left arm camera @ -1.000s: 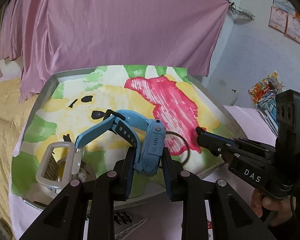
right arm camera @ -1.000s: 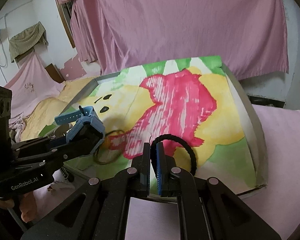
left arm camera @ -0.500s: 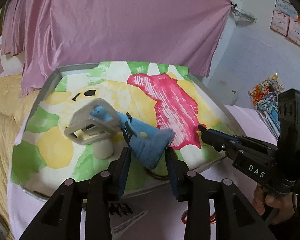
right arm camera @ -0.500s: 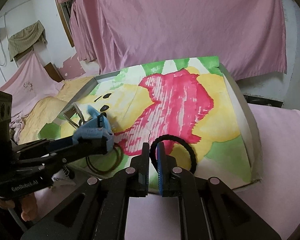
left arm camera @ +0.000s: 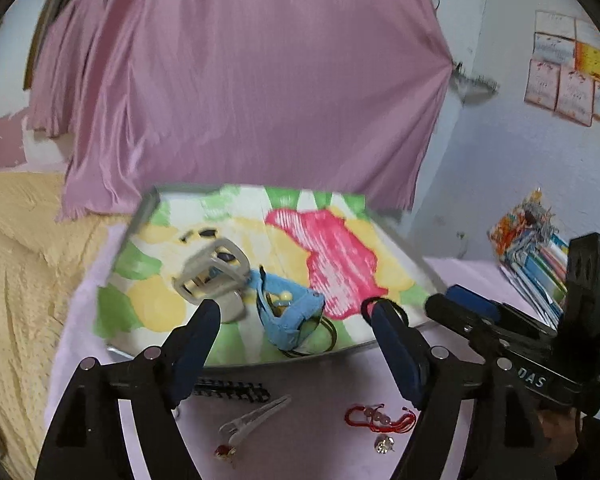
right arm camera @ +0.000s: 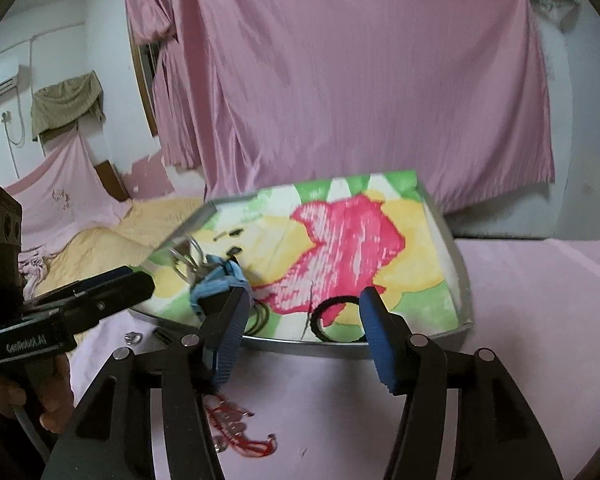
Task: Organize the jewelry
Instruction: 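Lower the blue smartwatch into the tray and release it with the left gripper, then grasp the small silver charm with the right gripper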
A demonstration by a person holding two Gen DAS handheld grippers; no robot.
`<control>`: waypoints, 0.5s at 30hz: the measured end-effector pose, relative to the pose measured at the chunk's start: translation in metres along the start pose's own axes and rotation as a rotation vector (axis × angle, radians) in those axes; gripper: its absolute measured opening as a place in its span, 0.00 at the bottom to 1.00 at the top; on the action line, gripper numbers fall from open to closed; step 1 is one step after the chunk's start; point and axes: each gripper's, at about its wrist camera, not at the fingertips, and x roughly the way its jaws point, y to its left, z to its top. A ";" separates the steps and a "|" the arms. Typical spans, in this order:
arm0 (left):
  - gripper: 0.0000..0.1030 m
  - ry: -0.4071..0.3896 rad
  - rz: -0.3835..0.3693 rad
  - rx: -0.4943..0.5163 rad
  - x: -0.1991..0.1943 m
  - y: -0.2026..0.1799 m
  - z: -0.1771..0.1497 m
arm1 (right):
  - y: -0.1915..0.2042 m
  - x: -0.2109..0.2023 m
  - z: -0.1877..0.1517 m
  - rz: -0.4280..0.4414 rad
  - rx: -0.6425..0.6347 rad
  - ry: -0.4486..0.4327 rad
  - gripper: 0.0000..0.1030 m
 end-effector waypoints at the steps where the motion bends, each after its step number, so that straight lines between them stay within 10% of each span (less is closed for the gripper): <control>1: 0.74 -0.013 0.014 0.008 -0.006 0.000 -0.001 | 0.003 -0.008 -0.002 -0.007 -0.005 -0.027 0.57; 15: 1.00 -0.266 0.119 0.019 -0.082 0.013 -0.037 | 0.034 -0.084 -0.043 -0.070 -0.028 -0.268 0.99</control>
